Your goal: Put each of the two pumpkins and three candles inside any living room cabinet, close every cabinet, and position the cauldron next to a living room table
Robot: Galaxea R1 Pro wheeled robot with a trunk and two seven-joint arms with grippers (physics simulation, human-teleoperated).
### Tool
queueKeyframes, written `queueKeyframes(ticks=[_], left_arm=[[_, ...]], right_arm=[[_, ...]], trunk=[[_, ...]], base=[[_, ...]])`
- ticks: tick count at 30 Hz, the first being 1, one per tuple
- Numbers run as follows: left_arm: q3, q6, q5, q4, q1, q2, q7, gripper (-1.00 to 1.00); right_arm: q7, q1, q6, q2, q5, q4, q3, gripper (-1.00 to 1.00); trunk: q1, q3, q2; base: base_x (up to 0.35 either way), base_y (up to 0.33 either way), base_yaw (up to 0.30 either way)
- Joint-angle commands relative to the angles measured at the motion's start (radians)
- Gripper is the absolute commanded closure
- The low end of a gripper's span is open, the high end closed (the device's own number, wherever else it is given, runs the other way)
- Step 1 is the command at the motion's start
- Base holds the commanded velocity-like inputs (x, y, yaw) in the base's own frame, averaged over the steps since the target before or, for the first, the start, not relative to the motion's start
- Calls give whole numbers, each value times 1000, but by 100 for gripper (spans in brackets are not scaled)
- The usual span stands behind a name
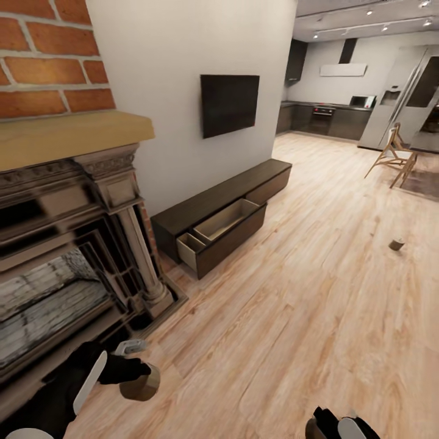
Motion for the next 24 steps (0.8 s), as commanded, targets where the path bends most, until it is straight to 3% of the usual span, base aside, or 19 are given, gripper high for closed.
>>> queueKeyframes(ticks=[1, 5, 7, 9, 14, 18, 24], left_arm=[[-11, 0, -5, 0, 0, 0, 2, 100], [-25, -1, -5, 0, 0, -4, 2, 100], [-27, -2, -6, 1, 0, -5, 1, 100], [-28, -2, -6, 2, 0, -6, 1, 100], [-29, -2, -6, 3, 0, -6, 1, 100], [-29, -2, -5, 3, 0, -6, 1, 100], [-29, -2, -3, 3, 0, -6, 1, 100]], right_arm=[[41, 9, 1, -4, 2, -3, -1, 100], [248, 38, 3, -55, 0, -5, -4, 100], [384, 45, 4, -91, -5, 1, -3, 100], [518, 48, 6, -110, -7, 24, -5, 100], [655, 49, 5, -118, -9, 125, -43, 100], [705, 49, 5, -119, -9, 153, -69, 100], [728, 49, 5, -119, -7, 161, -76, 100]], trunk=[[-4, 3, 7], [-19, 16, 35], [-27, 22, 49], [-35, 28, 63], [-50, 41, 91], [-50, 41, 91], [-50, 41, 91]], base=[[0, 0, -281], [0, 0, -281], [0, 0, -281], [0, 0, -281], [0, 0, -281], [0, 0, -282], [0, 0, -283]])
